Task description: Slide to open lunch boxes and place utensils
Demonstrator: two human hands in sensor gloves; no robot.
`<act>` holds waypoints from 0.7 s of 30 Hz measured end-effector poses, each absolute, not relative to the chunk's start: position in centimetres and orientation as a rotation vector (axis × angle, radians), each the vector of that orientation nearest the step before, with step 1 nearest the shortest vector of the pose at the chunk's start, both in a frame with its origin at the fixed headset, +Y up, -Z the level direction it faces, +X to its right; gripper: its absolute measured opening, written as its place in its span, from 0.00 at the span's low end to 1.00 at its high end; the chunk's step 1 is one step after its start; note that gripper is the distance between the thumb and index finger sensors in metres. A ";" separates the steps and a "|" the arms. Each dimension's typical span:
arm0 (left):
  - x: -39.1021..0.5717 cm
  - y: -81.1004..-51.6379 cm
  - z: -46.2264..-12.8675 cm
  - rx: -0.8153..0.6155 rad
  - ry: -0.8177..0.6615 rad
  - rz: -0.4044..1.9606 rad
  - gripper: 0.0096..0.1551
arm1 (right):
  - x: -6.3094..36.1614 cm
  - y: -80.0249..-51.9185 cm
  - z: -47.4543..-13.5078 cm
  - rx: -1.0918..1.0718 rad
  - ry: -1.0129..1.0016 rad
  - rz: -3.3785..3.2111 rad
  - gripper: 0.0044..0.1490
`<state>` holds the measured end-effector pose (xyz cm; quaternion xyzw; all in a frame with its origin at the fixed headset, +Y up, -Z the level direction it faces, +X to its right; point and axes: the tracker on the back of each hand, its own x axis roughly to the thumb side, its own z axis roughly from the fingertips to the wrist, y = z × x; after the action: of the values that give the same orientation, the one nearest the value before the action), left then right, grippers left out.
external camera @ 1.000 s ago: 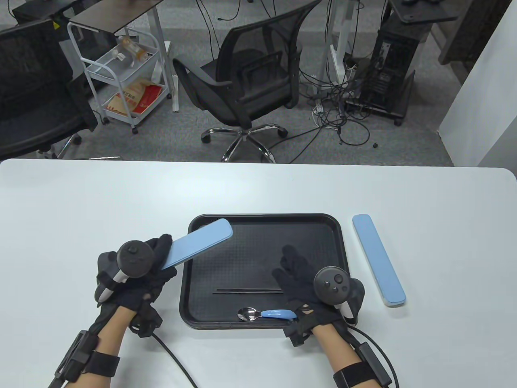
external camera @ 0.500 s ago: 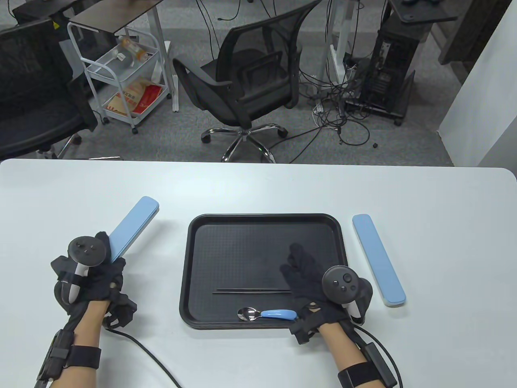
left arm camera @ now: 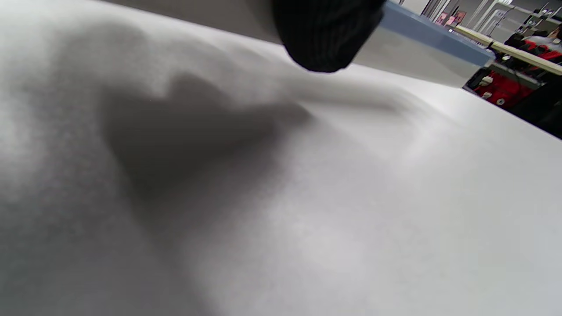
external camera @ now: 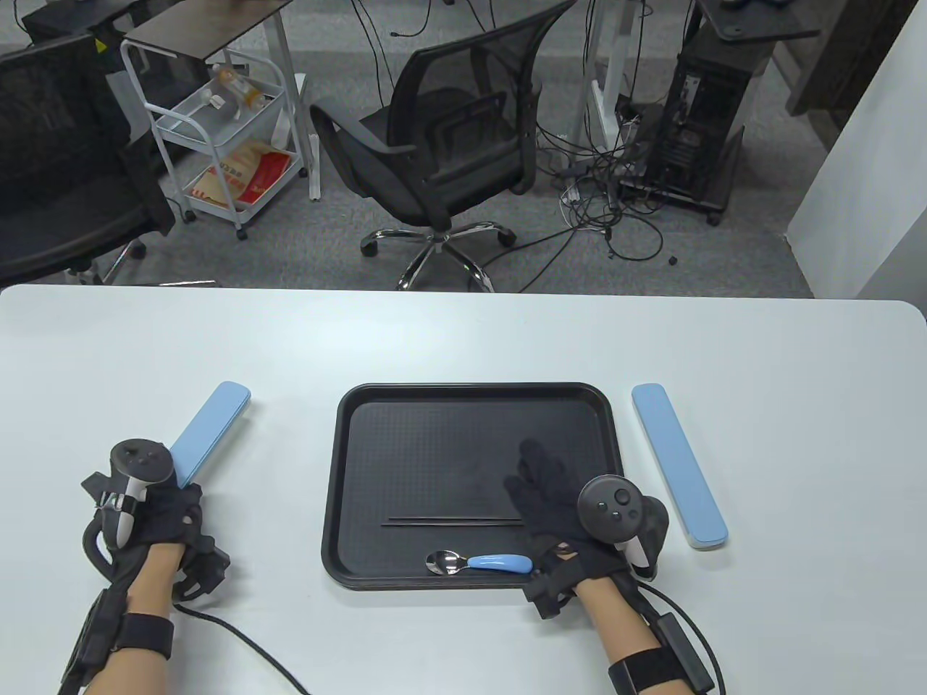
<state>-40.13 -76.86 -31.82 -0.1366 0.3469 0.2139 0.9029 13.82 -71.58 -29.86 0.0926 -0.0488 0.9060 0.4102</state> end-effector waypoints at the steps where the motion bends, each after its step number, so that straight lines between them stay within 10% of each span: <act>1: -40.2 -77.0 -31.8 -0.292 0.722 0.448 0.49 | 13.8 -71.6 -29.9 0.235 -0.119 2.282 0.42; 21: -40.4 -76.9 -31.4 -0.261 0.696 0.513 0.55 | 14.5 -71.1 -30.1 0.240 -0.117 2.284 0.41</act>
<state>-40.39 -76.88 -31.42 -0.1260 0.3365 0.2478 0.8997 14.54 -71.07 -30.09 0.0953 -0.0466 0.9065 0.4087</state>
